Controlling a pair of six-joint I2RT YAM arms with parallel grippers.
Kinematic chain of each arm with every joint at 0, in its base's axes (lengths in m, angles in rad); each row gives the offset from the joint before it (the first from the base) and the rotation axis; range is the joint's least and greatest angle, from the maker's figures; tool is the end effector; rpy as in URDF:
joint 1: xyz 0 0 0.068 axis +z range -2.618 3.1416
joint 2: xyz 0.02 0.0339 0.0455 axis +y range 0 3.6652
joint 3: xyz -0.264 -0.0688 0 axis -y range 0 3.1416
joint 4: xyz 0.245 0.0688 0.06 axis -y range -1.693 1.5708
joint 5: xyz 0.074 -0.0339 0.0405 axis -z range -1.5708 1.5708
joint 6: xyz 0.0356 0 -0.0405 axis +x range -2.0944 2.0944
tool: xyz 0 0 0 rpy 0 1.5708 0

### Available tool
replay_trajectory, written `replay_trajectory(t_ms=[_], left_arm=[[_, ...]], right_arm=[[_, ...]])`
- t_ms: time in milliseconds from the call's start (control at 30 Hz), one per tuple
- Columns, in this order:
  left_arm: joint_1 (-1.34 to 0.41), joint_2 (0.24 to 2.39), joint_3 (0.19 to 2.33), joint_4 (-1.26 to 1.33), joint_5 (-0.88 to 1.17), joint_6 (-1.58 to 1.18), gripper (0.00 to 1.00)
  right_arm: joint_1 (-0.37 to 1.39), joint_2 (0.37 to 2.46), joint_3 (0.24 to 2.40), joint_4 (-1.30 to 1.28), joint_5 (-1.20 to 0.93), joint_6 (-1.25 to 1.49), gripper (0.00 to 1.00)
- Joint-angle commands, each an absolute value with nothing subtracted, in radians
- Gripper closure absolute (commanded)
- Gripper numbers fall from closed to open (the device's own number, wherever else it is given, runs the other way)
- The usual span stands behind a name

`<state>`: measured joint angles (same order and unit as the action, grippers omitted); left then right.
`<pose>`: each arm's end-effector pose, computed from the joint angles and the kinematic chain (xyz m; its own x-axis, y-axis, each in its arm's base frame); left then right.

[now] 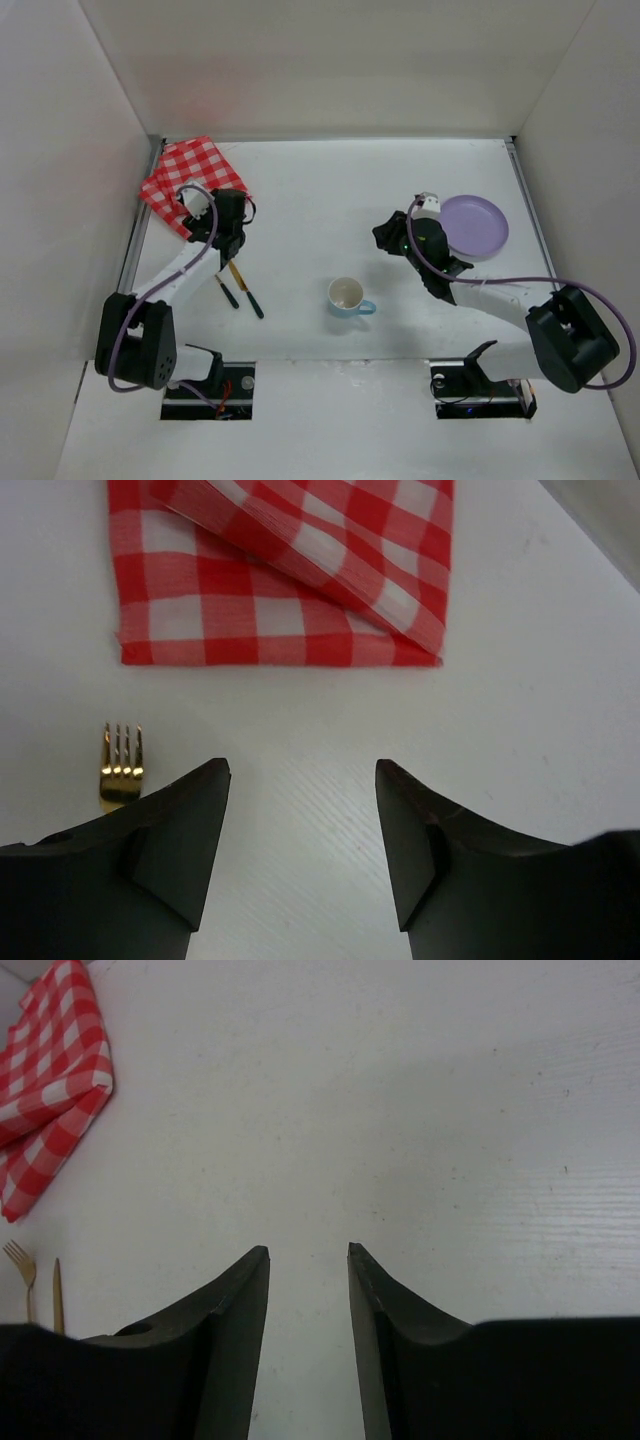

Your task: Set the dinner table for one person

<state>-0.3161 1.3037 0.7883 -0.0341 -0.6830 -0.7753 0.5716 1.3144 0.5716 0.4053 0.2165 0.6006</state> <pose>0.2728 -0.0656 0.2465 -0.1653 -0.5172 -0.8398 -0.5406 0.7597 -0.3615 0.2369 0.1433 0.2113 -0.4320 0.3784 -0.8187 -0.1379 0.8694 0.4746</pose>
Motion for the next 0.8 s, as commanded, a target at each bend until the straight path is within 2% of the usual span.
replay_trajectory(t_ms=[0, 100, 400, 767], left_arm=[[-0.222, 1.348, 0.853, 0.009, -0.709, -0.814, 0.41], [-0.141, 1.414, 0.882, 0.067, -0.661, -0.841, 0.41], [0.065, 1.606, 1.023, 0.06, -0.496, -0.954, 0.43], [0.119, 1.808, 1.187, 0.024, -0.445, -0.937, 0.46]], right_arm=[[0.582, 1.322, 0.594, 0.445, 0.206, 0.595, 0.56], [0.582, 1.325, 0.598, 0.439, 0.186, 0.598, 0.52], [0.584, 1.315, 0.594, 0.448, 0.181, 0.597, 0.48], [0.596, 1.338, 0.615, 0.437, 0.166, 0.591, 0.48]])
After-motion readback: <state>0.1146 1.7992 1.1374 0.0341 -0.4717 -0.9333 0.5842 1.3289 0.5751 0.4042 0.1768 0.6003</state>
